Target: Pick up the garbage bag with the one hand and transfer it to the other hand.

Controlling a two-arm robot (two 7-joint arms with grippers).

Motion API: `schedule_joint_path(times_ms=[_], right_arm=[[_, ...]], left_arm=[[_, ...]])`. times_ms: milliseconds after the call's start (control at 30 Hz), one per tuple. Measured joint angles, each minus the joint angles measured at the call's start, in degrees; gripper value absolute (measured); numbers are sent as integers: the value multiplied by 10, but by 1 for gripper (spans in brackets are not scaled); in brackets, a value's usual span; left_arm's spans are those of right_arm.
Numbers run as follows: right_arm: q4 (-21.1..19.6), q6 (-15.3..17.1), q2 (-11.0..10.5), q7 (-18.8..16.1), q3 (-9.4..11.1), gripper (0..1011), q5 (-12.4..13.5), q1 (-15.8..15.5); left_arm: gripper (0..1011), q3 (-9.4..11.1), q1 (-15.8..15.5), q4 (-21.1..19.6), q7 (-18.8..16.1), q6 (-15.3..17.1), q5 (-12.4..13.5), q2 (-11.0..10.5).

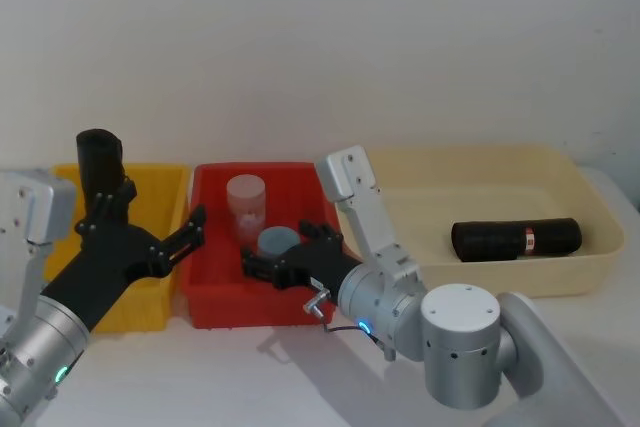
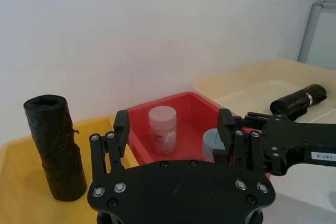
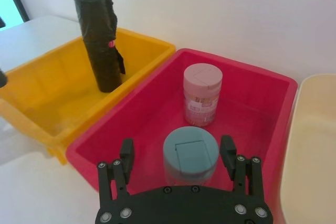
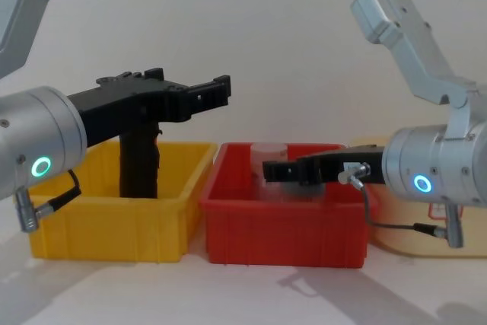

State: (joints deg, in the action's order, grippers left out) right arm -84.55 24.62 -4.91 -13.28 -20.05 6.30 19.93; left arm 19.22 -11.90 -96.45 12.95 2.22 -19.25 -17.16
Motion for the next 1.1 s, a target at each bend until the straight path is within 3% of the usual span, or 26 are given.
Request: schedule_joint_path(times_ms=[900,1100], right_arm=[[46,-7,6,-3,0,997,-8,27],[50,-2,7,-3,-1,868,-12,30]], left_arm=[[1000,0,0,0,0,0,0,0],[1000,0,0,0,0,0,0,0]])
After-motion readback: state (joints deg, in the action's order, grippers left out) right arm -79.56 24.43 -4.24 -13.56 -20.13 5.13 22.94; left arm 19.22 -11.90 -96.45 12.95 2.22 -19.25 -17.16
